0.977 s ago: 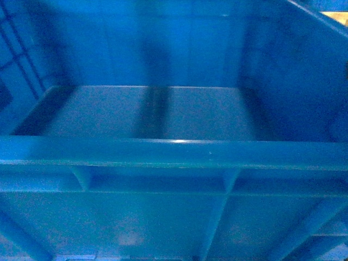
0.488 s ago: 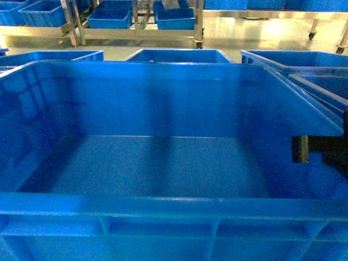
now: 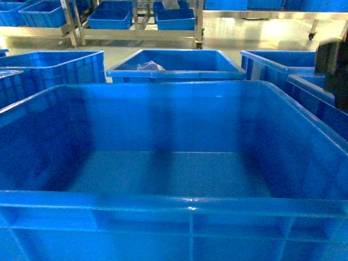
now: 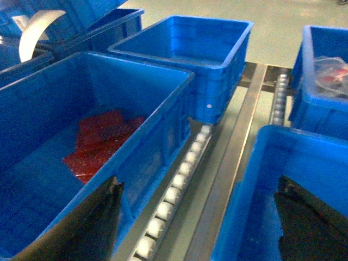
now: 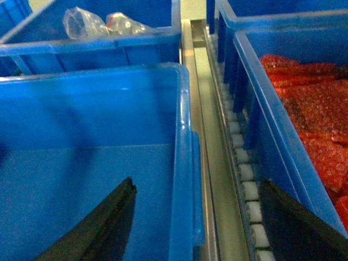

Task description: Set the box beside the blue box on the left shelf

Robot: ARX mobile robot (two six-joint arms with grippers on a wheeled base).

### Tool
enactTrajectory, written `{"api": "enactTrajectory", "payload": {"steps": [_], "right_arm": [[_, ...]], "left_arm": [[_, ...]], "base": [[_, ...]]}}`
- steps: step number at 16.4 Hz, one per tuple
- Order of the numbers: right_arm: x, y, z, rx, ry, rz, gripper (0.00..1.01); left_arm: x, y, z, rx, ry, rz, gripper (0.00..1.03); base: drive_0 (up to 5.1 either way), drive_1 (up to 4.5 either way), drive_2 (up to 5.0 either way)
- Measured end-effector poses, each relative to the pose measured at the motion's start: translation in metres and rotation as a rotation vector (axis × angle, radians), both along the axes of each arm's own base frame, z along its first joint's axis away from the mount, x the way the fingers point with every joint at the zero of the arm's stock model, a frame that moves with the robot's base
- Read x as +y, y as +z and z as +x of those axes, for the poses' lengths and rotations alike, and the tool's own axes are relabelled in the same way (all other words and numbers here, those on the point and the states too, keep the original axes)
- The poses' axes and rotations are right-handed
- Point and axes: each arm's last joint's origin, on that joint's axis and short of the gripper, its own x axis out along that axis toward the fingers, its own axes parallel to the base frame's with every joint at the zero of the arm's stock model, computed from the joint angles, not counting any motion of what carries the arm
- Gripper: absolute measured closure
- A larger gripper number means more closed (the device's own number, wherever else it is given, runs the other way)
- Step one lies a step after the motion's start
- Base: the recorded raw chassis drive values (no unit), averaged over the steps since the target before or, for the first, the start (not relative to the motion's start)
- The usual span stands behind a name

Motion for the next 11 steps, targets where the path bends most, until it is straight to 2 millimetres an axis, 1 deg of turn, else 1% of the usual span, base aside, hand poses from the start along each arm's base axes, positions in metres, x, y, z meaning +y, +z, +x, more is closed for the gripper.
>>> {"api": "enactTrajectory", "payload": {"steps": [1, 2, 3, 5, 7, 9, 10, 11], "right_arm": [[0.003, 0.009, -0.002, -0.046, 0.003, 0.001, 0.26], [0.006, 0.01, -0.003, -0.066, 0.006, 0.001, 0.15], [0.008, 0.011, -0.003, -0.095, -0.006, -0.018, 0.02], [0.01, 0.014, -0.004, -0.151, -0.049, -0.049, 0.03], [0.008, 0.012, -0.004, -0.158, -0.097, -0.088, 0.03], [0.008, 0.011, -0.005, -0.157, -0.102, -0.105, 0.03], [0.005, 0.009, -0.004, -0.271, -0.053, -0.048, 0.1], [-0.006, 0.0, -0.013, -0.354, 0.02, -0.047, 0.21]], "left_arm": [[-0.003, 0.007, -0.003, -0.027, -0.001, 0.001, 0.11], [-0.003, 0.006, -0.004, -0.015, 0.003, 0.004, 0.03], [-0.001, 0.003, -0.004, 0.003, 0.014, 0.003, 0.06], [0.0, 0.004, -0.008, -0.009, 0.03, 0.0, 0.05], [-0.003, 0.004, -0.013, -0.031, 0.042, 0.014, 0.05], [-0.003, 0.004, -0.014, -0.027, 0.053, 0.03, 0.05], [-0.003, 0.004, -0.014, -0.026, 0.054, 0.032, 0.05], [0.004, 0.002, -0.014, -0.163, -0.055, -0.001, 0.12]], "base": [[0.0, 0.0, 0.0], [0.0, 0.0, 0.0], [0.0, 0.0, 0.0], [0.0, 0.0, 0.0], [0.0, 0.0, 0.0], [0.0, 0.0, 0.0], [0.0, 0.0, 0.0], [0.0, 0.0, 0.0]]}}
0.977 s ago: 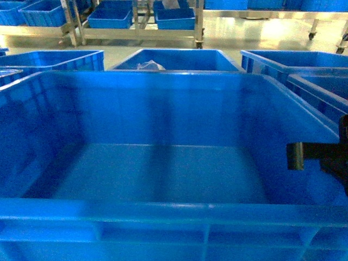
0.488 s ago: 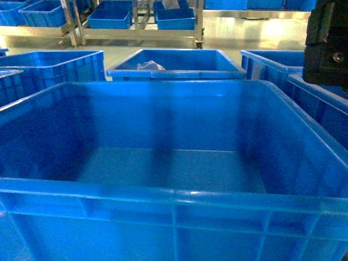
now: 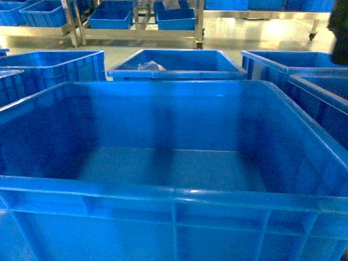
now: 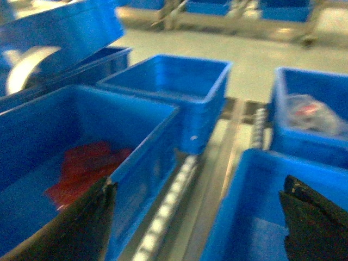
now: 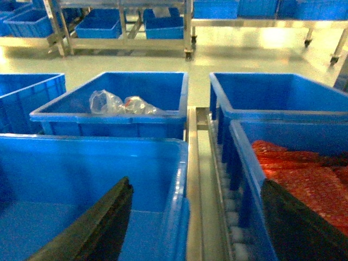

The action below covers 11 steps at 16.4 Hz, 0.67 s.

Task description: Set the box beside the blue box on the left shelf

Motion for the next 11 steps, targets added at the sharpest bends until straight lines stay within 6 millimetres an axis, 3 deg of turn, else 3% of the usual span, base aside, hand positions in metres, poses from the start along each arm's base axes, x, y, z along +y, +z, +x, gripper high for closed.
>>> {"api": "enactTrajectory", "payload": {"steps": [1, 3, 6, 7, 11], "right_arm": [[-0.017, -0.011, -0.013, -0.059, 0.016, -0.015, 0.34], [-0.041, -0.02, -0.029, -0.101, 0.015, -0.037, 0.6], [-0.063, -0.041, -0.05, -0.081, 0.015, -0.055, 0.98], [-0.068, -0.044, -0.056, -0.088, 0.023, -0.059, 0.99], [-0.082, -0.056, -0.074, -0.086, 0.022, -0.059, 1.0]], "left_arm": [[0.007, -0.012, -0.013, -0.1, -0.142, -0.007, 0.25], [0.001, -0.035, -0.031, -0.162, -0.332, 0.001, 0.5], [0.002, -0.064, -0.053, -0.146, -0.334, -0.001, 0.89], [0.002, -0.07, -0.06, -0.15, -0.336, -0.001, 1.01], [0.001, -0.089, -0.08, -0.148, -0.339, -0.001, 1.01]], "base": [[0.0, 0.0, 0.0], [0.0, 0.0, 0.0], [0.0, 0.0, 0.0], [0.0, 0.0, 0.0], [0.0, 0.0, 0.0]]}}
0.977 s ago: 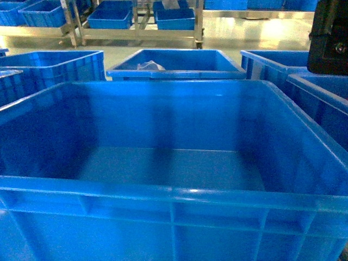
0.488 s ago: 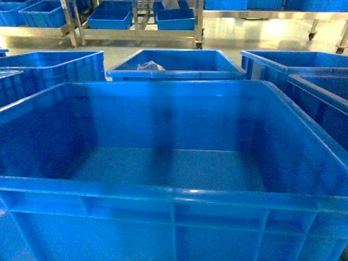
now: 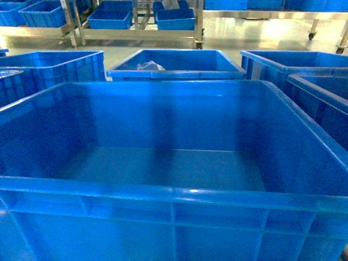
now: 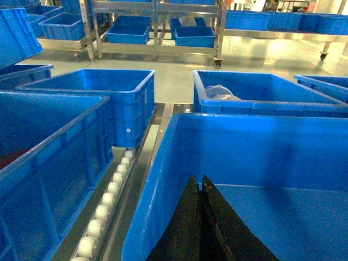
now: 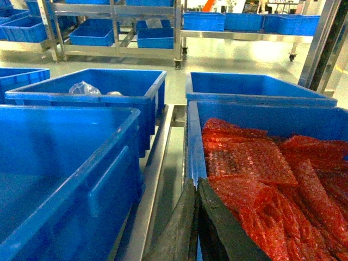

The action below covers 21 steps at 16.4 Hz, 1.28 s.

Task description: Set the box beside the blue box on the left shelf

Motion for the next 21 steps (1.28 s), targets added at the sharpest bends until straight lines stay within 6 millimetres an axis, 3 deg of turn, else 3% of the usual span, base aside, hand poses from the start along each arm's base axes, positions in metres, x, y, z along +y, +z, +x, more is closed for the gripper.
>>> {"api": "enactTrajectory", "payload": {"steps": [4, 9, 19, 20, 21], "right_arm": [[-0.016, -0.006, -0.013, -0.003, -0.018, 0.0, 1.0], [-0.014, -0.01, -0.024, -0.026, 0.002, 0.0, 1.0], [-0.014, -0.018, -0.044, 0.029, 0.005, 0.0, 1.0], [-0.014, -0.012, -0.047, -0.037, 0.003, 0.0, 1.0], [-0.014, -0.015, -0.047, -0.004, 0.003, 0.0, 1.0]], "left_arm": [[0.0, -0.012, -0.014, 0.002, 0.001, 0.0, 1.01], [0.0, -0.021, -0.026, -0.018, 0.0, 0.0, 1.01], [0.0, -0.022, -0.04, -0.019, 0.0, 0.0, 1.01], [0.0, -0.028, -0.048, 0.035, -0.002, 0.0, 1.01], [0.0, -0.023, -0.051, -0.025, 0.0, 0.001, 1.01]], "base": [[0.0, 0.0, 0.0], [0.0, 0.0, 0.0], [0.0, 0.0, 0.0], [0.0, 0.0, 0.0], [0.0, 0.0, 0.0]]}}
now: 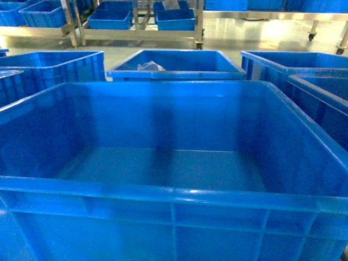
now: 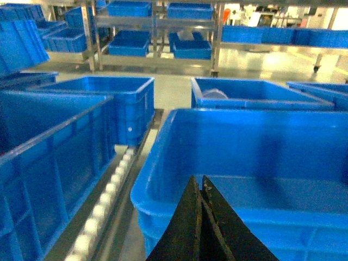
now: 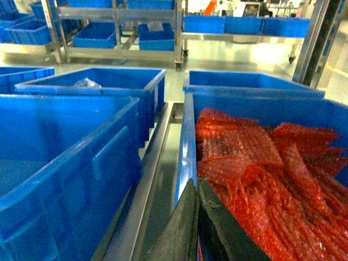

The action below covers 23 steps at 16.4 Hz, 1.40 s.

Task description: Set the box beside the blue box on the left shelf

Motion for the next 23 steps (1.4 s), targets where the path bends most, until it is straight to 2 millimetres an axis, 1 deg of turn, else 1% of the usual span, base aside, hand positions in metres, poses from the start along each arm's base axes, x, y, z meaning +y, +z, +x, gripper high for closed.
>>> {"api": "enactTrajectory", "payload": {"steps": [4, 5, 7, 8, 9, 10, 12, 13, 14, 23], "right_arm": [[0.0, 0.0009, 0.0, -0.01, -0.001, 0.0, 1.0], [0.0, 0.0009, 0.0, -0.009, 0.0, -0.001, 0.89], [0.0, 0.0009, 0.0, -0.009, 0.0, -0.001, 0.64], [0.0, 0.0009, 0.0, -0.009, -0.001, -0.001, 0.53], [0.0, 0.0009, 0.0, -0.009, 0.0, -0.001, 0.38], [0.0, 0.0009, 0.0, -0.009, 0.0, -0.001, 0.27], [0.0, 0.0009, 0.0, -0.009, -0.001, -0.001, 0.02], [0.0, 0.0009, 0.0, -0.009, 0.0, -0.001, 0.04], [0.0, 0.0009, 0.0, -0.009, 0.0, -0.001, 0.03], [0.0, 0.0009, 0.0, -0.009, 0.0, -0.001, 0.03]], "left_arm": [[0.0, -0.002, 0.0, 0.019, 0.0, 0.002, 1.01], [0.0, -0.0019, 0.0, 0.018, 0.0, 0.001, 0.96], [0.0, -0.0019, 0.0, 0.018, 0.0, 0.001, 0.7], [0.0, -0.0019, 0.0, 0.018, 0.0, 0.001, 0.59], [0.0, -0.0019, 0.0, 0.018, 0.0, 0.001, 0.47], [0.0, -0.0019, 0.0, 0.018, 0.0, 0.002, 0.34], [0.0, -0.0019, 0.0, 0.018, 0.0, 0.002, 0.09], [0.0, -0.0019, 0.0, 0.018, 0.0, 0.003, 0.04], [0.0, -0.0019, 0.0, 0.018, 0.0, 0.002, 0.05], [0.0, -0.0019, 0.0, 0.018, 0.0, 0.002, 0.05]], "base": [[0.0, 0.0, 0.0], [0.0, 0.0, 0.0], [0.0, 0.0, 0.0], [0.0, 0.0, 0.0], [0.0, 0.0, 0.0], [0.0, 0.0, 0.0], [0.0, 0.0, 0.0], [0.0, 0.0, 0.0], [0.0, 0.0, 0.0], [0.0, 0.0, 0.0]]}}
